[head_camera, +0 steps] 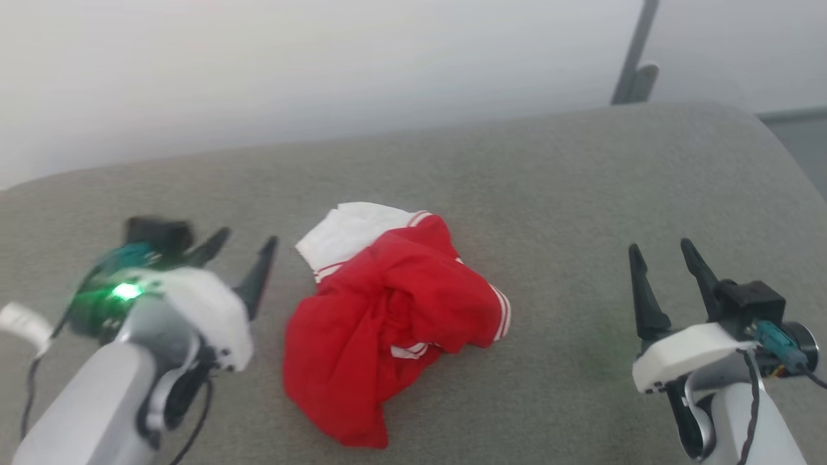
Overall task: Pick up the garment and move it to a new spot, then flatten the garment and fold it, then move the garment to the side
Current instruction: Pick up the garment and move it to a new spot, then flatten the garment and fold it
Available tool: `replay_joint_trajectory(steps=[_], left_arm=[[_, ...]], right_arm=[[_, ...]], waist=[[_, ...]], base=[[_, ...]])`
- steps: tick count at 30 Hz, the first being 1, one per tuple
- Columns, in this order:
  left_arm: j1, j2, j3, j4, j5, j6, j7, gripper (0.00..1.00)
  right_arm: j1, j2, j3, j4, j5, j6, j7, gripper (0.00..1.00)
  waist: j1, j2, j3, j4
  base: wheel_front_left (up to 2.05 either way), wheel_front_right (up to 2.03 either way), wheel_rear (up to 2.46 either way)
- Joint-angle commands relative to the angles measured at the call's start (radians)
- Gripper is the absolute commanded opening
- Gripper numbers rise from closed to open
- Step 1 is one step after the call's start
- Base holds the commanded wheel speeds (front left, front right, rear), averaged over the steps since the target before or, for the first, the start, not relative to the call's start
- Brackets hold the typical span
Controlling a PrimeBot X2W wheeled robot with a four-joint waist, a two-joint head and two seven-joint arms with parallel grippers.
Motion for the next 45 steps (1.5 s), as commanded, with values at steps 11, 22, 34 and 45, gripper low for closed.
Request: replay_joint_trajectory(steps=[11,22,34,45], left_arm=[[0.237,0.059,0.16,0.032,-0.042,-0.01,-0.33,1.0],[0.38,0.06,0.27,0.08,-0.08,-0.061,-0.466,1.0],[0.403,0.034,0.317,0.089,-0.067,-0.093,-0.476,1.0],[0.391,0.033,0.312,0.074,-0.065,-0.105,-0.454,1.0]], right_arm=[[0.066,-0.017,-0.046,-0.027,0.004,0.0,0.012,1.0],[0.102,-0.012,-0.077,-0.055,-0.008,0.0,0.016,1.0],[0.116,-0.006,-0.075,-0.076,-0.011,0.0,0.025,1.0],[0.115,-0.005,-0.068,-0.085,-0.011,0.0,0.031,1.0]], waist=[[0.0,-0.0001,-0.046,0.094],[0.0,-0.0001,-0.059,0.131],[0.0,-0.0001,-0.059,0.137],[0.0,-0.0001,-0.054,0.121]], base=[[0.0,0.0,0.0],[0.0,0.0,0.0],[0.0,0.0,0.0],[0.0,0.0,0.0]])
